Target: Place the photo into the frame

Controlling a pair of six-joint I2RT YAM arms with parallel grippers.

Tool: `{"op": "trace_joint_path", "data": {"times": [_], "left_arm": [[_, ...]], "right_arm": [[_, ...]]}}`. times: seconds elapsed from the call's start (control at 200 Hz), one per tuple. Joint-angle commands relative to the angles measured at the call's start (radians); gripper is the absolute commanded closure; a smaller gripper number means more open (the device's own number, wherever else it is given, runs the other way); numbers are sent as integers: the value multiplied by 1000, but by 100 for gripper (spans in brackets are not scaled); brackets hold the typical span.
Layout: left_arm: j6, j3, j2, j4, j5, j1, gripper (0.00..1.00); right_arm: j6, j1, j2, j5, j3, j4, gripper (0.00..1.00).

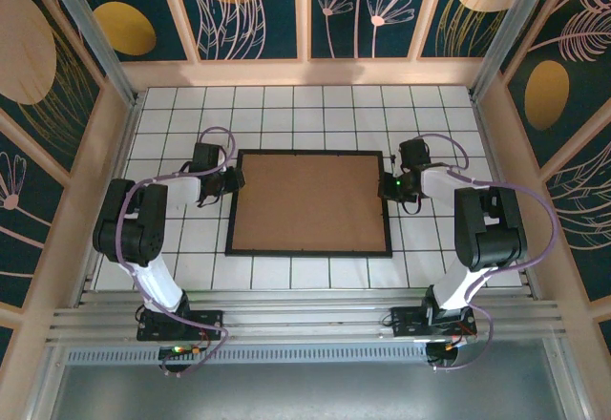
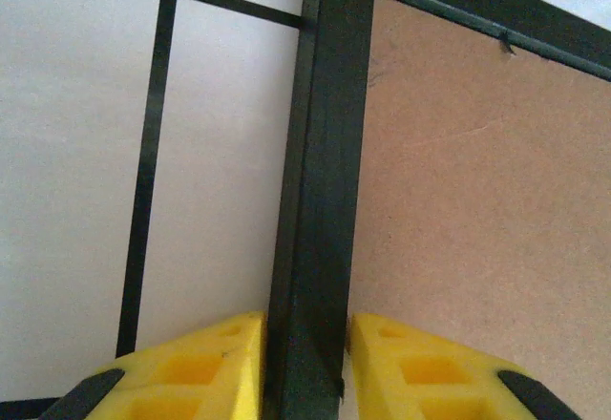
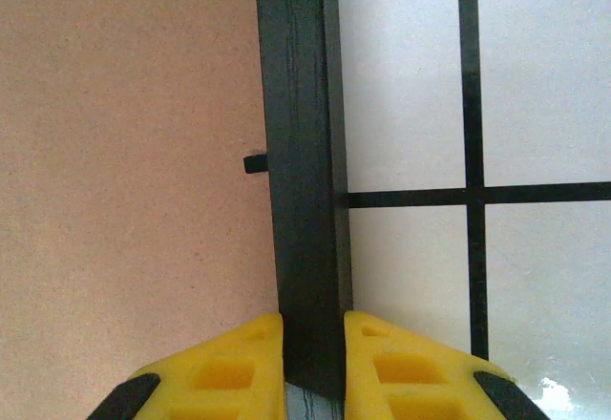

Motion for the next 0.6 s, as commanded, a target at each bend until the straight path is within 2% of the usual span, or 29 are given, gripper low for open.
{"op": "trace_joint_path", "data": {"times": [0.0,0.195,0.36,0.595], "left_arm": [[15,-22,3,-7,36,1,69],[-4,-31,-51,7,-52,1,71],[-20,-35,-103,17,-108,0,65],[-14,-41,-84,11,-92,0,70]], "right_arm": [[-9,7,15,30,17,15,81],[-10,5,18,28,17,13,82],[-10,6,17,28,16,12,82],[-10,8,13,28,15,12,82]]}}
